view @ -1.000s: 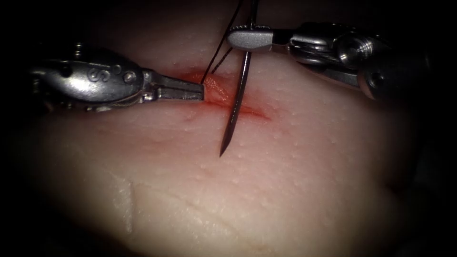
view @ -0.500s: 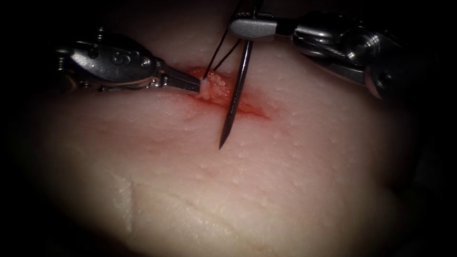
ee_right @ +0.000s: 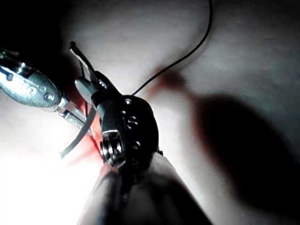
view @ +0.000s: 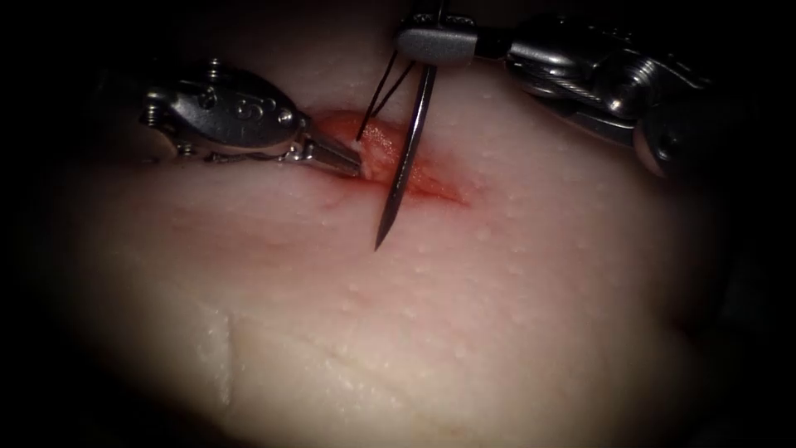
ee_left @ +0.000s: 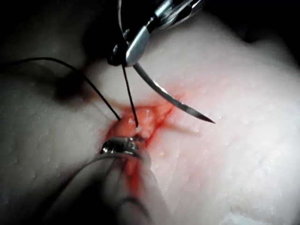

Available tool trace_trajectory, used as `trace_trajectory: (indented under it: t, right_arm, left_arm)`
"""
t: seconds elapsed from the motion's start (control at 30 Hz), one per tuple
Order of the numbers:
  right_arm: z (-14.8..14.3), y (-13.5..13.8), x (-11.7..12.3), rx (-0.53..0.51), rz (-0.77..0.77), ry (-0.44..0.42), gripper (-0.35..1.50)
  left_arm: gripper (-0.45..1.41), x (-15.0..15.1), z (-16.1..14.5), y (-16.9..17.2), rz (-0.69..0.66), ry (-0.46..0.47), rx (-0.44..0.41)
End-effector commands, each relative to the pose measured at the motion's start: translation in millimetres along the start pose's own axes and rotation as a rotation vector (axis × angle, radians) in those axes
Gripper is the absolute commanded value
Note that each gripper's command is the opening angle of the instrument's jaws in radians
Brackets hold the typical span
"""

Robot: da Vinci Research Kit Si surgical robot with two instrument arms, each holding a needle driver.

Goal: Wound Closure
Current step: Left hand opens wound, then right hand throws needle through skin below incision

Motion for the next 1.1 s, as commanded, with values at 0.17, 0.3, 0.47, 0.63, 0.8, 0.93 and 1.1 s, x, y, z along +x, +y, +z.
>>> trace_trajectory:
  t: [0.17, 0.3, 0.47, 0.63, 0.8, 0.93, 1.1]
  right_arm:
    - [0.5, 0.5, -0.6, -0.021, -0.021, 0.014, -0.35]
    - [0.5, 0.8, -0.5, -0.027, -0.068, 0.022, -0.35]
    - [0.5, 1.1, -0.4, -0.031, -0.126, 0.031, -0.35]
    - [0.6, 1.7, -0.2, -0.038, -0.172, 0.054, -0.35]
    - [1.6, 2.2, -0.3, -0.052, -0.21, 0.065, -0.35]
    - [2.8, 2.6, -0.7, -0.065, -0.228, 0.069, -0.35]
    - [4.2, 2.9, -1.4, -0.071, -0.26, 0.076, -0.35]
  left_arm:
    - [-0.45, -0.4, 1.3, -0.7, -0.019, -0.022, -0.014]
    - [-0.45, -1.1, 2.0, -0.8, -0.023, -0.089, -0.04]
    - [-0.45, -1.9, 3.1, -0.3, -0.032, -0.194, -0.076]
    - [-0.45, -2.1, 3.5, 0.3, -0.031, -0.271, -0.11]
    - [-0.38, -2.1, 2.6, 0.8, -0.03, -0.284, -0.128]
    - [-0.28, -2.0, 1.7, 1.1, -0.028, -0.281, -0.14]
    - [-0.25, -1.8, 0.9, 1.8, -0.024, -0.279, -0.149]
